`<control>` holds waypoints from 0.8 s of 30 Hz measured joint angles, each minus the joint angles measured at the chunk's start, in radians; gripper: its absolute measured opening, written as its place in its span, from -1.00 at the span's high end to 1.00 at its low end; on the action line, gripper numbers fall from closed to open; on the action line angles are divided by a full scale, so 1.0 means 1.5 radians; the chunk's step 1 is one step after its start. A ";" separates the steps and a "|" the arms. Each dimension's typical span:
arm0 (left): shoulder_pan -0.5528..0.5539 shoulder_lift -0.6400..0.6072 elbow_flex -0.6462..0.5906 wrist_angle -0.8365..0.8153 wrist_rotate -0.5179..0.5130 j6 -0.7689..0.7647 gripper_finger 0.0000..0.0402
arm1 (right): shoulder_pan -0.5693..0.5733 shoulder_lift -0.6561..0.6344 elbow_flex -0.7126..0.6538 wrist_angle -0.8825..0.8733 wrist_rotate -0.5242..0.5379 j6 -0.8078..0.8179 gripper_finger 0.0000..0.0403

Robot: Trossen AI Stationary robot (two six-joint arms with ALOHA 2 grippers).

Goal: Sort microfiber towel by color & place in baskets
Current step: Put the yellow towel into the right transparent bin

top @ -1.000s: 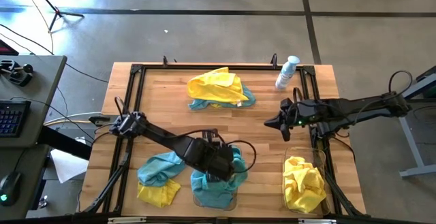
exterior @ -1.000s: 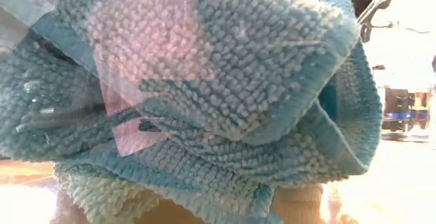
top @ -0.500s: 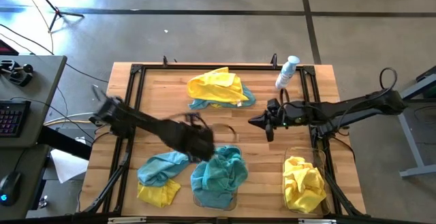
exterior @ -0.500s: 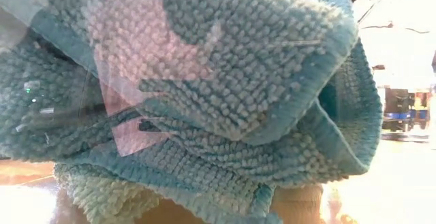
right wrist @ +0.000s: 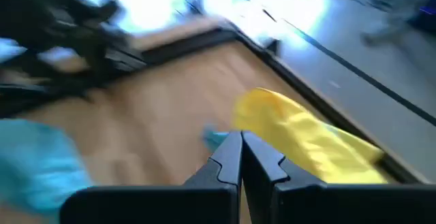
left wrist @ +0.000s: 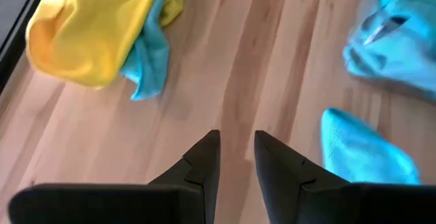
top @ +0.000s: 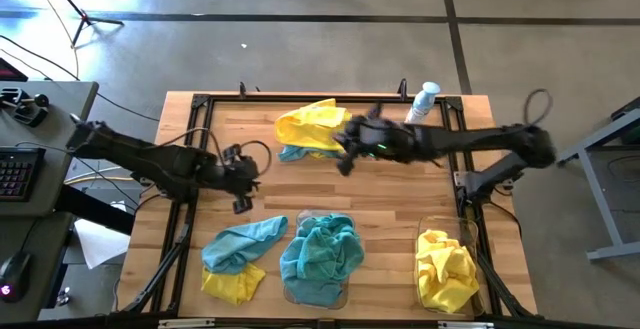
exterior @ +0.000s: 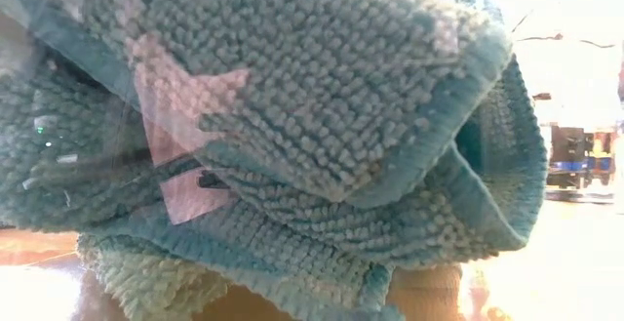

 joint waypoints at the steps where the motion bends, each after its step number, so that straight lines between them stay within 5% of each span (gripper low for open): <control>1: 0.008 -0.022 -0.019 0.008 0.003 0.007 0.61 | -0.012 0.033 0.046 -0.047 0.010 0.002 1.00; 7: 0.053 -0.117 -0.102 0.075 0.034 0.043 0.61 | -0.091 0.223 0.279 -0.303 -0.004 0.057 0.97; 13: 0.083 -0.149 -0.136 0.136 0.052 0.046 0.61 | -0.143 0.371 0.435 -0.437 -0.039 0.097 0.67; 19: 0.099 -0.148 -0.152 0.167 0.081 0.059 0.61 | -0.168 0.461 0.499 -0.469 -0.053 0.110 0.30; 24: 0.103 -0.149 -0.153 0.167 0.116 0.065 0.61 | -0.188 0.510 0.501 -0.471 -0.150 0.117 0.09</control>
